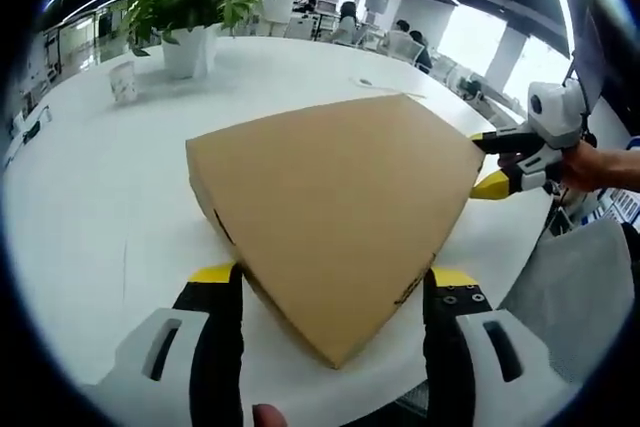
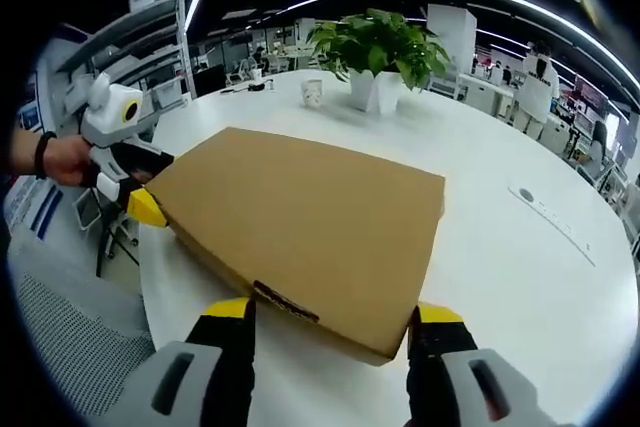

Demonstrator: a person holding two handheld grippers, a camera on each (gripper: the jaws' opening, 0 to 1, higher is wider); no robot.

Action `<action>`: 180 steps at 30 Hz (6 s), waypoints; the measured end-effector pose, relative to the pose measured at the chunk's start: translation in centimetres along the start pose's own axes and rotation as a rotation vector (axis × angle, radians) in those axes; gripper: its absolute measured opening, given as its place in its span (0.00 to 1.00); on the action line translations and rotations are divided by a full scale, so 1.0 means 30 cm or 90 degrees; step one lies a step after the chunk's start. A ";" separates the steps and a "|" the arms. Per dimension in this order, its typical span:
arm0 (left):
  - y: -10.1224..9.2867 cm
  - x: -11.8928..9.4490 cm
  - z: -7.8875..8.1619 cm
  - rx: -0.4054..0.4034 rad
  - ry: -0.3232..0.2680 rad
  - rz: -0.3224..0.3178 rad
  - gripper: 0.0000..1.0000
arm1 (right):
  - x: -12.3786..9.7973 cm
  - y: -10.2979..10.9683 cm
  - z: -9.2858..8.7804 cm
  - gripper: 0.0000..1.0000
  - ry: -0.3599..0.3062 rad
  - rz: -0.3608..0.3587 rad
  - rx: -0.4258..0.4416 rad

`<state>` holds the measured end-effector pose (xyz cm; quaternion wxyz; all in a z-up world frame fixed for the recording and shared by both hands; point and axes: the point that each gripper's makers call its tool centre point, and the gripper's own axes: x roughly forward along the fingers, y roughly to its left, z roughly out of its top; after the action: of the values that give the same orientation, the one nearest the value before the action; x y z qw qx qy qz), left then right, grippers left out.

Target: Operate the shoe box by opening the lid, removing the specified soft item, and placing it in the target area until the item is outside and the box remains undamaged.

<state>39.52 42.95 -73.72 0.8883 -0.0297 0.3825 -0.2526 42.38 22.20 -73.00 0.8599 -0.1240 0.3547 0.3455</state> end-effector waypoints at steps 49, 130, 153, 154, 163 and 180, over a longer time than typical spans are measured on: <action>-0.035 -0.087 0.059 -0.013 -0.038 0.011 0.70 | -0.121 0.008 0.113 0.57 -0.096 -0.027 0.006; 0.131 -0.239 0.433 0.182 -0.168 0.196 0.21 | -0.177 -0.150 0.441 0.34 -0.198 -0.022 -0.067; 0.147 -0.227 0.494 0.152 -0.181 0.195 0.16 | -0.074 -0.275 0.448 0.02 -0.148 -0.110 -0.036; 0.149 -0.224 0.494 0.151 -0.180 0.195 0.16 | -0.069 -0.278 0.447 0.02 -0.146 -0.111 -0.032; 0.164 -0.194 0.489 0.145 -0.169 0.189 0.16 | -0.027 -0.293 0.438 0.01 -0.127 -0.110 -0.029; 0.229 -0.116 0.416 0.101 -0.127 0.178 0.14 | 0.023 -0.313 0.432 0.01 -0.104 -0.097 -0.035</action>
<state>49.10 48.81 -64.31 0.9479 0.0691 0.2714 -0.1518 55.93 21.64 -64.47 0.9058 -0.1458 0.2636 0.2979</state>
